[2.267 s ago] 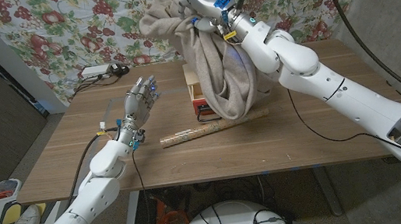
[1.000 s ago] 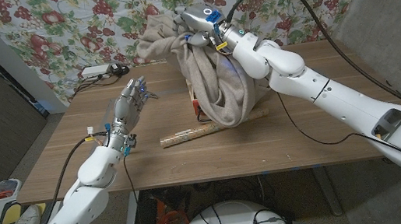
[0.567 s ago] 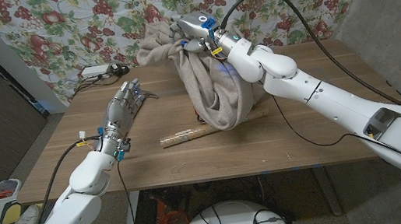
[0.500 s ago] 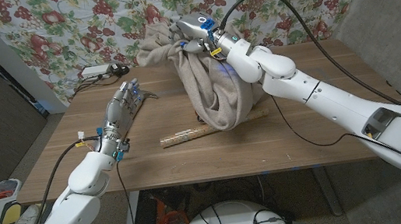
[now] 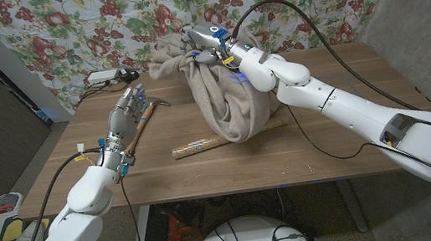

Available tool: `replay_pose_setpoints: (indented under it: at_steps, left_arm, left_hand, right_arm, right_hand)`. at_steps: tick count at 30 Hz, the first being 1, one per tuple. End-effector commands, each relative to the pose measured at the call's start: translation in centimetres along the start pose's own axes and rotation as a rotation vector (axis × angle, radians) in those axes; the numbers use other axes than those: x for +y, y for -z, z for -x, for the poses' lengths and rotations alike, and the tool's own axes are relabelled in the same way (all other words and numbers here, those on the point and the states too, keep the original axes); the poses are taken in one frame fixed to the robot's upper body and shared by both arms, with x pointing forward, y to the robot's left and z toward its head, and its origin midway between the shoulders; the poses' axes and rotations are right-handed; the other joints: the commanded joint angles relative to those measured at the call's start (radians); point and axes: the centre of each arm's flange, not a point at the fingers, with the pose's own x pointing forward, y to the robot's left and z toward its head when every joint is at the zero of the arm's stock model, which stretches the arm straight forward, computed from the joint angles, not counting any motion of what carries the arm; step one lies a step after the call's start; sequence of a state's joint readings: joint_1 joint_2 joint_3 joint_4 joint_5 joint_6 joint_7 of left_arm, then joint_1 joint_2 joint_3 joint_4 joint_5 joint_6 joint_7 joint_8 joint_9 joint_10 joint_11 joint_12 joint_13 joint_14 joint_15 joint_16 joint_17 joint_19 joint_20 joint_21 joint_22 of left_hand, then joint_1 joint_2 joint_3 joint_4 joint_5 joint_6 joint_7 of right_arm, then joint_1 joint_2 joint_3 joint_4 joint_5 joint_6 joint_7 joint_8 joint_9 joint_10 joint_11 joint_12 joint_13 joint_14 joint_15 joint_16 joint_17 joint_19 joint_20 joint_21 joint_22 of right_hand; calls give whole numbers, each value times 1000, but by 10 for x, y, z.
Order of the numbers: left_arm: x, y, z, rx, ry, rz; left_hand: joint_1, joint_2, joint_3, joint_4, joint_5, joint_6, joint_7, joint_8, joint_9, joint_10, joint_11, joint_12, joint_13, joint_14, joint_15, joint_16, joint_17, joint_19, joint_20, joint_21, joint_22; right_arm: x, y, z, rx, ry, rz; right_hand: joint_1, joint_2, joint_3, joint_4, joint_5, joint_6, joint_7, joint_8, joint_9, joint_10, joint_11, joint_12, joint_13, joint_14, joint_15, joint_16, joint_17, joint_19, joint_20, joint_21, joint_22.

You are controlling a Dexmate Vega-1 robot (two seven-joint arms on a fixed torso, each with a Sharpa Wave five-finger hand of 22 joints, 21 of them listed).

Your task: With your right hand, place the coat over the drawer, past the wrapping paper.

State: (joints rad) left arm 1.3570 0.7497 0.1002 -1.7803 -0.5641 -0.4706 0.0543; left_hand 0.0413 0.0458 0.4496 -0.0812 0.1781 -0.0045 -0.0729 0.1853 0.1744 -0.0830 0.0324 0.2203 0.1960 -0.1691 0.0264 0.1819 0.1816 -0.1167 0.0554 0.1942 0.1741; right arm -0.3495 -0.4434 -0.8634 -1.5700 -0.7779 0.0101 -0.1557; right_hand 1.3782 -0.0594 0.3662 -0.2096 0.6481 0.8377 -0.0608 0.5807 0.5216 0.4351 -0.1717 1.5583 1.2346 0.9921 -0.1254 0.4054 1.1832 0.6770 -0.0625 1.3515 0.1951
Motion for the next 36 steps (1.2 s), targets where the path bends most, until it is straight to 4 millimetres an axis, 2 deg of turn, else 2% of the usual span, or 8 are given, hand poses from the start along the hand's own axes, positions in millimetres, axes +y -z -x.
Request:
replay_pose_setpoints:
  at_steps: [1,24,36]
  left_arm:
    - [5,-14,12,-14,-25,-33]
    - [8,-24,10,-38,-12,-56]
    - [7,-26,10,-49,-4,-57]
  left_hand:
    - [-2,1,-3,-2,3,5,-3,1,3,5,5,2,1,-66,8,5,1,2,8,1,3]
    - [-1,0,-3,-4,3,2,-6,0,3,5,3,1,1,-70,9,3,1,2,8,1,3]
    - [0,0,-4,-4,3,4,-5,1,3,6,4,2,1,-70,8,4,1,2,8,1,3]
  right_arm:
    - [21,5,-10,17,-51,-29]
    - [59,14,-13,55,-146,-36]
    - [66,11,-10,56,-163,-30]
  right_hand:
    - [3,-1,66,59,10,-3,-2,4,5,1,-2,7,4,39,-104,-2,2,-4,-128,10,1]
    - [2,-3,72,58,11,-4,1,5,6,-1,-2,7,4,41,-104,-6,5,-14,-126,25,-4]
    - [1,-4,75,57,13,-6,-3,6,9,-2,-2,7,4,42,-104,-8,6,-21,-124,31,-7]
